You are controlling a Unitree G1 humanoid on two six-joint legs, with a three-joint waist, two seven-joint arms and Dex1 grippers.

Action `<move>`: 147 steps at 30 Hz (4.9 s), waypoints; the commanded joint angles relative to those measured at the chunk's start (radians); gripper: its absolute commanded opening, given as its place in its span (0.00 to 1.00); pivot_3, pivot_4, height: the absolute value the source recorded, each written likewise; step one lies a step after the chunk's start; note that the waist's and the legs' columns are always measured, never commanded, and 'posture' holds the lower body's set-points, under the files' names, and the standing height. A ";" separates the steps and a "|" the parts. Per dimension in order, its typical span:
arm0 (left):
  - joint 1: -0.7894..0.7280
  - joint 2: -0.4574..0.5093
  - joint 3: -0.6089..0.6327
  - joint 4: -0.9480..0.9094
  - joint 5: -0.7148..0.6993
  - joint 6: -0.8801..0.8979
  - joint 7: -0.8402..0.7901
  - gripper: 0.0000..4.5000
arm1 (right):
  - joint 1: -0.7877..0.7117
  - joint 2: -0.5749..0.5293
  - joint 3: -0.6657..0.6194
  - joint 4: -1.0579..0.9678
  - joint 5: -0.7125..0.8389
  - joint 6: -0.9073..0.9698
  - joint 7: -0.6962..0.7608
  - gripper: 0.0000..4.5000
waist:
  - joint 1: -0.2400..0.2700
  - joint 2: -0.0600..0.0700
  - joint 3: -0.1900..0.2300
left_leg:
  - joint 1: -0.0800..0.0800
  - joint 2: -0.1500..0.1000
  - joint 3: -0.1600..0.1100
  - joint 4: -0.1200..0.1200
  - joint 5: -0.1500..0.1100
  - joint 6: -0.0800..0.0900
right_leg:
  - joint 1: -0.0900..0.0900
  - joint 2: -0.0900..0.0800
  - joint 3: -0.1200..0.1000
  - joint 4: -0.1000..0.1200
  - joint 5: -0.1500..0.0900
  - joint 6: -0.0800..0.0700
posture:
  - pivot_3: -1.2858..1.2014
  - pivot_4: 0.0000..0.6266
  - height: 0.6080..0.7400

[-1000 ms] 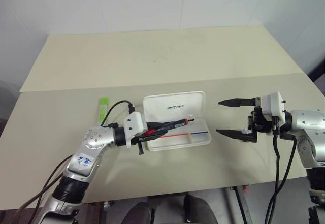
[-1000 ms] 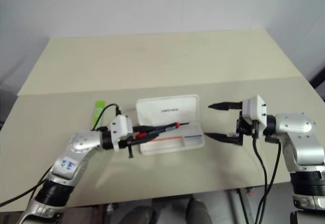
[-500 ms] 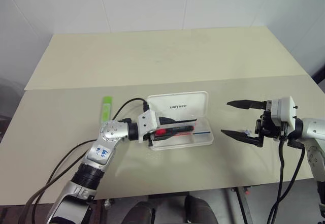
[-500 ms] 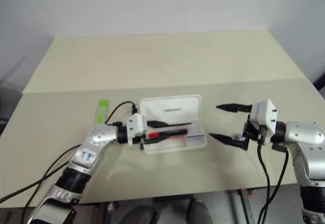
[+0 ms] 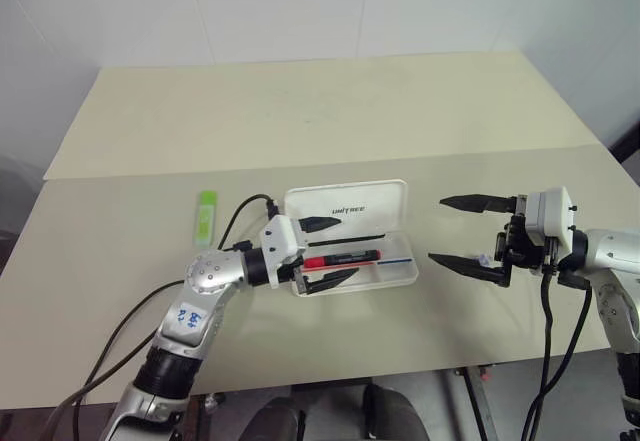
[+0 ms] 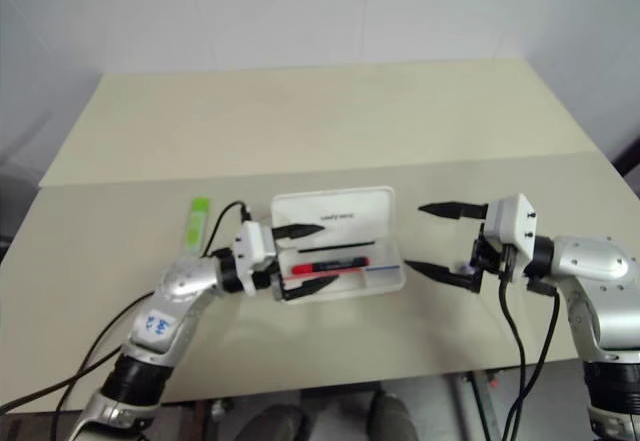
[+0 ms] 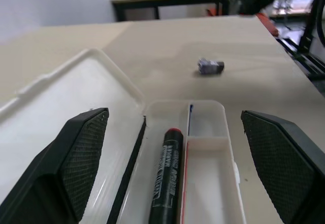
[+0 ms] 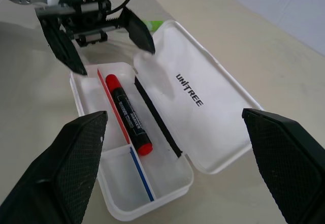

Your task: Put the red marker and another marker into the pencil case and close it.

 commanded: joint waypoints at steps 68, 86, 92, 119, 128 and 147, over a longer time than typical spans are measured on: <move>0.032 -0.185 0.373 0.008 0.047 -0.001 0.678 0.24 | -0.112 0.043 0.048 0.052 0.004 -0.021 0.061 1.00 | 0.009 -0.002 -0.001 | 0.000 0.000 0.005 0.000 0.000 0.000 | 0.000 -0.001 0.000 -0.005 0.003 0.002 | 0.52 0.24 1.00; -0.071 0.049 0.036 -0.104 -0.049 -0.090 0.088 0.24 | -0.025 -0.044 -0.098 0.105 -0.030 -0.045 -0.023 1.00 | 0.004 0.000 0.000 | 0.000 0.000 0.007 0.000 0.000 0.000 | 0.000 0.000 0.001 -0.006 0.004 0.002 | 0.52 0.24 1.00; -0.068 0.110 -0.036 -0.058 -0.038 -0.021 -0.023 0.24 | 0.049 -0.075 -0.165 0.036 0.026 0.007 -0.010 1.00 | 0.006 0.000 0.000 | 0.000 0.001 0.006 -0.001 0.000 0.000 | 0.000 0.000 0.001 -0.007 0.004 0.002 | 0.52 0.24 1.00; -0.083 0.106 -0.171 0.067 0.129 0.106 -0.031 0.24 | 0.172 -0.114 -0.248 -0.159 0.106 0.153 -0.059 1.00 | 0.009 0.000 0.000 | 0.000 0.000 0.006 0.000 0.000 0.001 | 0.001 0.000 0.001 -0.007 0.004 0.002 | 0.52 0.24 1.00; -0.065 0.145 -0.139 0.049 0.138 0.122 -0.020 0.24 | 0.161 -0.098 -0.224 -0.146 0.102 0.140 -0.058 1.00 | 0.009 0.000 0.000 | 0.000 0.000 0.006 0.000 0.000 0.001 | 0.001 0.000 0.001 -0.007 0.004 0.002 | 0.52 0.24 1.00; -0.031 0.150 -0.127 -0.011 0.105 0.142 -0.045 0.99 | 0.130 -0.078 -0.176 -0.121 0.090 0.117 -0.057 1.00 | 0.008 -0.001 0.000 | 0.000 0.001 0.006 0.001 0.001 0.001 | 0.001 0.000 0.001 -0.006 0.004 0.002 | 0.52 0.24 1.00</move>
